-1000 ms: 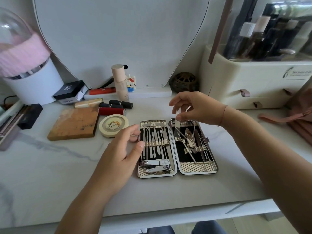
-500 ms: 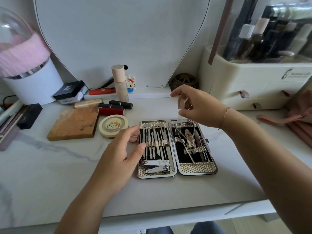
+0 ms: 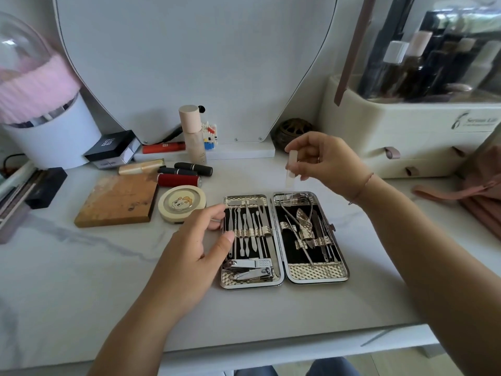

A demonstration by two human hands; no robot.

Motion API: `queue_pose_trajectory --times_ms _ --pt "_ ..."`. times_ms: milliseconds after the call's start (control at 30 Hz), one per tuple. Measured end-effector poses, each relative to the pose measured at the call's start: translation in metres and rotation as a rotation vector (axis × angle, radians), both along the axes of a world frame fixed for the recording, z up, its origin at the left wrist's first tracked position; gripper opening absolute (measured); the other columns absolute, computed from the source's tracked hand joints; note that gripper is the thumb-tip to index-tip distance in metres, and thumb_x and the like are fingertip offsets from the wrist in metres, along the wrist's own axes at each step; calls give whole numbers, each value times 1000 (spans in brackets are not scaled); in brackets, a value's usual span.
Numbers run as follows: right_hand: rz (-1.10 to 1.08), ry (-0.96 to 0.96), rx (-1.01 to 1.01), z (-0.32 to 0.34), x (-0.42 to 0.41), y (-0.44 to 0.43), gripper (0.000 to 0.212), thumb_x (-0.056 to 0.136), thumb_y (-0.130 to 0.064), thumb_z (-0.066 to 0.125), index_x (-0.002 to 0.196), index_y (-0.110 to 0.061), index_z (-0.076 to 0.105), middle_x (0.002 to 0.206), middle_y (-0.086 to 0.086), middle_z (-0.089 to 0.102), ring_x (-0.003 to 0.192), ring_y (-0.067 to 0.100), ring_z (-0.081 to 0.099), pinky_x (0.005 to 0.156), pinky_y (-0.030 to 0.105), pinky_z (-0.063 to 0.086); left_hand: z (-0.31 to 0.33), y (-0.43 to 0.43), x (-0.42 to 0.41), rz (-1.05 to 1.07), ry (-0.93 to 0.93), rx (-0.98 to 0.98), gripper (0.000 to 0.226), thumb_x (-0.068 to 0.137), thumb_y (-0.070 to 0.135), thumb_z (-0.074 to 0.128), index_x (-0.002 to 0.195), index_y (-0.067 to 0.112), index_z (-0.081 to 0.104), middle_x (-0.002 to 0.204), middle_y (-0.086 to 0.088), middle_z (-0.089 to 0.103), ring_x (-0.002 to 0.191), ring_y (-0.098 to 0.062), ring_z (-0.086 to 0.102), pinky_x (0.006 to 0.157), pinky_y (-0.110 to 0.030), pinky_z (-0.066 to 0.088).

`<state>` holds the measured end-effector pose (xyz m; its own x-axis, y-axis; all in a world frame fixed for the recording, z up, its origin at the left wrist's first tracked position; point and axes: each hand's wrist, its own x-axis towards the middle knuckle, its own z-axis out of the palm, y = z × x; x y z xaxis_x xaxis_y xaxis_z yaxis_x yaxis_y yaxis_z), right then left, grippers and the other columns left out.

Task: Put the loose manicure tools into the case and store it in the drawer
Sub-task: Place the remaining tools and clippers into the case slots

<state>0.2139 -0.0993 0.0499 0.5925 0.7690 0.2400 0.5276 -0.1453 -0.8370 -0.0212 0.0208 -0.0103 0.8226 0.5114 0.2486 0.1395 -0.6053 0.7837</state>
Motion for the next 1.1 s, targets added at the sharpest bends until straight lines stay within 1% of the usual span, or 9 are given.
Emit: queue_pose_trajectory --times_ms 167,267,367,467,533,600,733,900,1100 --pt "-126 -59 32 -5 7 -2 21 80 4 65 99 -4 59 83 22 69 72 26 68 56 21 55 0 0 1 -1 -3 5 40 85 43 51 124 40 45 113 28 52 109 13 46 88 -11 34" --pt "-120 -37 -10 -10 6 0 23 78 4 68 98 -2 60 82 26 68 62 18 67 54 20 54 -1 0 1 1 -19 12 36 88 42 54 123 41 47 112 28 53 108 13 46 86 -9 34" --pt "-132 -2 -37 -14 5 -1 24 78 3 69 100 0 61 78 21 70 53 8 64 55 20 56 1 0 0 -16 -3 25 35 87 46 50 122 42 49 115 27 53 111 12 45 87 -10 34" --pt "-121 5 -79 -18 7 -3 24 77 -4 72 100 -3 63 74 11 69 57 7 63 54 14 51 12 -1 4 -101 85 189 42 87 58 43 126 43 46 124 31 42 120 13 33 91 -5 26" --pt "-118 -34 -109 -20 9 -3 24 76 -10 74 99 -8 66 71 1 66 58 3 58 59 11 48 23 -1 14 -176 132 314 53 84 66 33 129 42 43 127 31 37 122 11 28 97 -10 23" --pt "-111 -35 -124 -23 10 -3 24 75 -13 75 99 -11 68 71 -5 61 62 5 55 69 14 48 30 -1 29 -249 203 378 56 85 67 31 133 41 40 130 27 35 126 6 24 103 -20 22" --pt "-97 34 -134 -25 12 -4 26 74 -11 77 98 -8 69 71 -4 61 66 10 56 74 24 50 31 4 67 -343 229 434 45 90 54 39 129 32 49 123 14 48 118 -4 37 100 -29 31" --pt "-118 95 -76 -23 16 -5 22 72 -9 77 92 -8 67 67 -2 60 57 7 52 52 11 45 32 18 100 -297 237 393 22 91 33 53 108 27 64 99 7 56 96 -10 49 85 -31 42" --pt "-97 117 -87 -22 16 -4 20 74 -10 76 91 -10 67 69 0 60 62 9 53 52 10 45 25 17 97 -332 190 303 16 91 29 54 102 27 67 98 4 54 97 -9 48 85 -27 39"
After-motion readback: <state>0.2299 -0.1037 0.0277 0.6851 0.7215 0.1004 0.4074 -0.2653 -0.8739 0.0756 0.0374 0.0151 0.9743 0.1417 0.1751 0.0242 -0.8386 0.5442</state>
